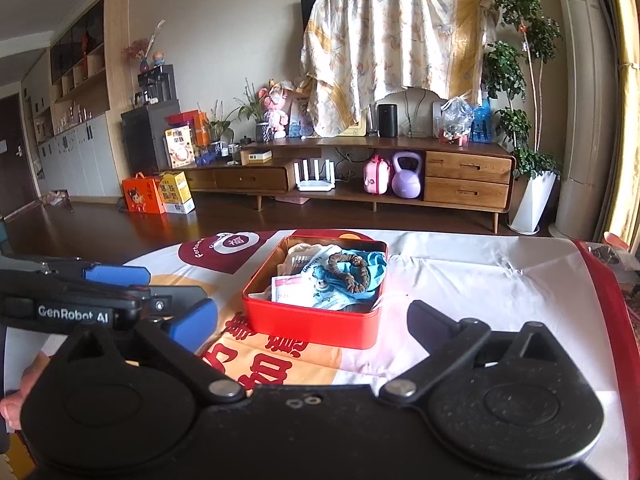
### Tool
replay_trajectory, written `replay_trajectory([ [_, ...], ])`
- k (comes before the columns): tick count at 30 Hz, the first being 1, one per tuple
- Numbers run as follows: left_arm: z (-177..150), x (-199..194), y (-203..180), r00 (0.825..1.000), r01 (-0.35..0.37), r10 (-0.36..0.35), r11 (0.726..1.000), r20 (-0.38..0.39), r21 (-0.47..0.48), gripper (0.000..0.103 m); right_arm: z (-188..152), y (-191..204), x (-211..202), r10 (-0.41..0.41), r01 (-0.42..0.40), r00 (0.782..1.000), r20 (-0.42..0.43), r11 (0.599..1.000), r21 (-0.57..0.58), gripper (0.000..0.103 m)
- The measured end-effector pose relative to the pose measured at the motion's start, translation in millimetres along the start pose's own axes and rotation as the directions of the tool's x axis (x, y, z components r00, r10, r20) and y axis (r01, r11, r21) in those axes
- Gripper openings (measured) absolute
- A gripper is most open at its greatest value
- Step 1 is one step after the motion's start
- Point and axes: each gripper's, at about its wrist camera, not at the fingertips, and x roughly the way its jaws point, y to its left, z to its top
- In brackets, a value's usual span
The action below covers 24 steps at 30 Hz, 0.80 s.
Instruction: Organize soft objects
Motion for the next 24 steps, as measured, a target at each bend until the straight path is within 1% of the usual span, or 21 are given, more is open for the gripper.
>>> replay_trajectory([
  [4,-5,-7,-5,1.000,0.002,-0.002,1.000,0.008,0.016,0.085,-5,-1,-5,-0.005,0.005,1.000,0.011,1.000,0.015,0.103],
  [6,-7,-11,-7,1.000,0.014,-0.014,1.000,0.015,0.017,0.087,-7,-1,-7,-0.001,0.001,1.000,0.014,1.000,0.023,0.103],
  [8,-9,-12,-7,1.000,-0.013,0.013,1.000,0.019,0.010,0.097,-9,-3,-10,0.007,-0.008,1.000,0.016,0.999,0.039,0.103],
  [11,-10,-14,-4,1.000,-0.007,0.007,1.000,0.018,-0.010,0.102,-10,-5,-14,0.005,-0.006,1.000,0.025,0.998,0.057,0.103],
  [24,-15,-22,-6,0.999,-0.025,0.025,1.000,0.029,-0.011,0.103,-13,-4,-18,-0.021,0.018,0.999,0.041,0.998,0.060,0.103],
])
